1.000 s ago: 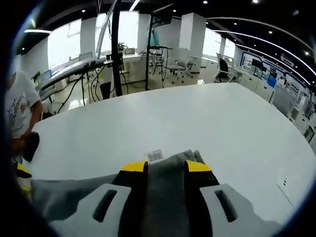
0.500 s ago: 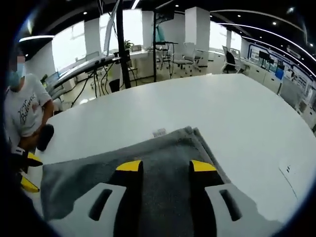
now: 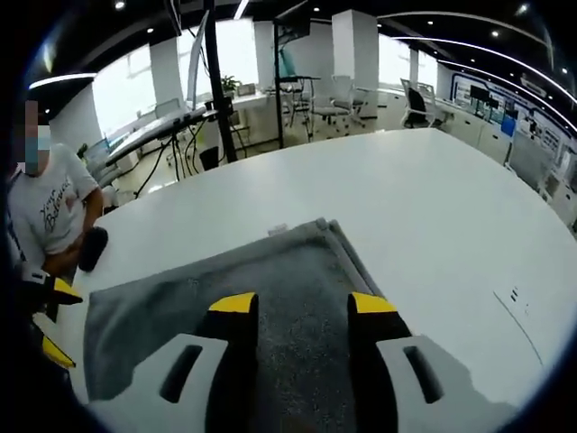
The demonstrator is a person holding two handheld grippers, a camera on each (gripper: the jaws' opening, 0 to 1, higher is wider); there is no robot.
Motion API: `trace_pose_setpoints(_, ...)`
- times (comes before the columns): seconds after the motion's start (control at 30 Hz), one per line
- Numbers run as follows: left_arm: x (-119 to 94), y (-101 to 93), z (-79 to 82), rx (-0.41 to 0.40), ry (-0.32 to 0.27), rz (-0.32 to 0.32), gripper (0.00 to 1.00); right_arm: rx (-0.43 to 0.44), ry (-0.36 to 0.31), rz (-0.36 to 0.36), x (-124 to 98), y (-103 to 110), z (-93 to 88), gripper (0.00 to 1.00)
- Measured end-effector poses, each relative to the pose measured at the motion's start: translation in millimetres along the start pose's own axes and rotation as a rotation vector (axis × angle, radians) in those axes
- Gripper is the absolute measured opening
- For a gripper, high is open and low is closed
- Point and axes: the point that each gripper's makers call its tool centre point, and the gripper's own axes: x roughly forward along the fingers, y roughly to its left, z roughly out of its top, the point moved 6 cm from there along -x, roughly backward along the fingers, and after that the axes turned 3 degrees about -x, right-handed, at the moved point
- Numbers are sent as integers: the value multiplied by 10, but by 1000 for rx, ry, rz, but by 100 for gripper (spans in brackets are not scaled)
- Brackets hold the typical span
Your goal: Fold the towel on the table until its edges align and the towel forms a compact rectangular stack.
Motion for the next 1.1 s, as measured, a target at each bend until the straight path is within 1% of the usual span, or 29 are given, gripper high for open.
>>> trace_pose_setpoints(0.13, 15, -92, 9, 27, 15, -41, 56, 0, 4, -4, -77, -10, -43, 40)
trace_pose_setpoints(0.2, 21, -118, 0, 49, 32, -54, 55, -11, 22, -31, -141, -41, -80, 41)
trace_pose_setpoints(0.3, 31, -172, 4, 55, 29, -66, 55, 7, 20, -34, -146, -146, -104, 42)
trace_pose_setpoints(0.33, 38, -199, 3, 52, 32, -77, 56, 4, 20, -41, -233, -146, -121, 43)
trace_pose_setpoints(0.37, 46, -226, 0, 57, 32, -87, 56, 3, 21, -44, -266, -163, -135, 43)
trace_pose_setpoints(0.5, 70, -367, -1, 72, 42, -116, 56, 11, 32, -67, -365, -245, -193, 44)
trace_pose_setpoints(0.6, 78, -463, 2, 78, 49, -138, 57, 17, 37, -75, -444, -308, -276, 44)
trace_pose_setpoints(0.67, 88, -525, 1, 85, 52, -156, 58, 25, 39, -81, -548, -301, -330, 44)
trace_pose_setpoints(0.73, 100, -588, 2, 97, 57, -173, 59, 28, 42, -86, -594, -332, -375, 44)
trace_pose_setpoints(0.77, 104, -619, 6, 102, 56, -179, 60, 36, 46, -90, -612, -375, -401, 44)
trace_pose_setpoints(0.83, 112, -665, 11, 110, 56, -192, 61, 54, 42, -96, -664, -403, -421, 44)
trace_pose_setpoints(0.9, 118, -713, 13, 112, 60, -206, 62, 47, 41, -100, -746, -403, -443, 44)
trace_pose_setpoints(1.03, 119, -817, 5, 129, 69, -236, 63, 58, 40, -106, -823, -450, -480, 44)
trace_pose_setpoints(1.1, 115, -891, 5, 141, 69, -251, 63, 61, 39, -111, -822, -507, -513, 44)
